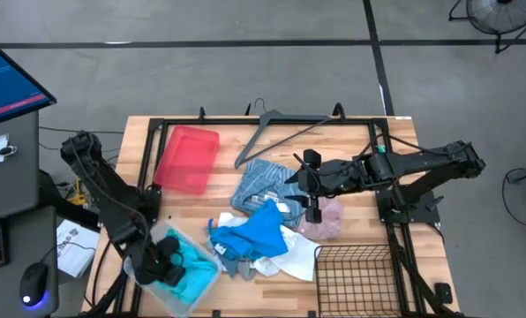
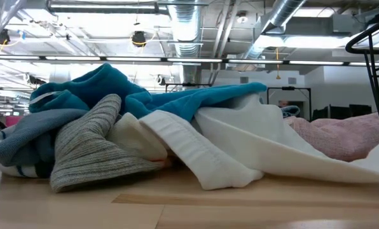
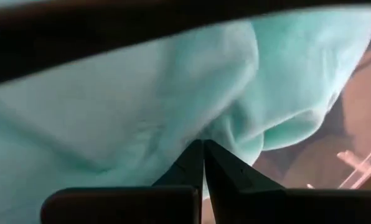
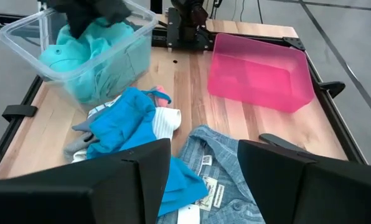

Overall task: Pick & Place Cloths
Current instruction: Put the light blue shorts into the transparent bin

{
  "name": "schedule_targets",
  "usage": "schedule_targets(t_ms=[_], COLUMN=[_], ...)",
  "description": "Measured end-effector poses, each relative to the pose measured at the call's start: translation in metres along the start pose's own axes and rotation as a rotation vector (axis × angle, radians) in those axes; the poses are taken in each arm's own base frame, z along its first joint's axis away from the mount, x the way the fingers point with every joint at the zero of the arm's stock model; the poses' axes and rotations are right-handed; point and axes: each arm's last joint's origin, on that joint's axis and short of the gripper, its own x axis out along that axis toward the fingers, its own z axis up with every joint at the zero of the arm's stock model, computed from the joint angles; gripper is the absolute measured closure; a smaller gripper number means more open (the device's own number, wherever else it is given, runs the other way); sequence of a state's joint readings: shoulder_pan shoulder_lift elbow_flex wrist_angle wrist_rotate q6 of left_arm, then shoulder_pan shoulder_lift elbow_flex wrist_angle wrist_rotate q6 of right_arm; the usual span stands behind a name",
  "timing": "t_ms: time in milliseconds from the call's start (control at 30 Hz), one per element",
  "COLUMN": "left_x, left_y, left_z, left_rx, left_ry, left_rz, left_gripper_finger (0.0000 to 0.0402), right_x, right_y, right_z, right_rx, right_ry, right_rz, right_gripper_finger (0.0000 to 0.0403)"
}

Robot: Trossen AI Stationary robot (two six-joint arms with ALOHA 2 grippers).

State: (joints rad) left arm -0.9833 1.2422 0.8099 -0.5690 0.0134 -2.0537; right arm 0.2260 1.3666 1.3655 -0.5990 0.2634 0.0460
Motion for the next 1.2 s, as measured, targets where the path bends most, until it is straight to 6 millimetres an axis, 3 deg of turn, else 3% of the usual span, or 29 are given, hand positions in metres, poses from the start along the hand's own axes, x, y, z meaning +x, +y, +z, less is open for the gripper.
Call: schedule_targets(t_ms=[133,300,500,733,1033,1200], left_x=[0.018,0.044,0.071,0.090,0.100,0.083], left_y=[-0.012,-0.013,0.000,0.019,0.037,0.033], left_z=[-0.006,-0.006,0.001,0.011,0.019,0.016], left_rx=[0.152,0.286,0.460,0.472,0.476,0.484], left_ry=[-0.008,-0.024,0.050,0.041,0.069,0.087], left_rz=[0.019,0.098,0.237,0.293,0.288,0.221], left_gripper_finger=[0.0401,0.0401,0.0401,0.0401,0.0401,0.0384], right_x=[0.000,0.001,0.001,0.001,0.001,0.001], right_y=[-0.002,-0.004,-0.004,-0.004,-0.004,-0.003], right_z=[0.000,0.000,0.000,0.000,0.000,0.000], right_rx=[0.003,0.007,0.007,0.007,0.006,0.005], right_ry=[0.001,0.002,0.001,0.001,0.003,0.005], right_rz=[-0.006,-0.011,-0.010,-0.011,-0.011,-0.010], right_gripper_finger=[0.0217,0.0217,0.0217,0.0217,0.0217,0.0217])
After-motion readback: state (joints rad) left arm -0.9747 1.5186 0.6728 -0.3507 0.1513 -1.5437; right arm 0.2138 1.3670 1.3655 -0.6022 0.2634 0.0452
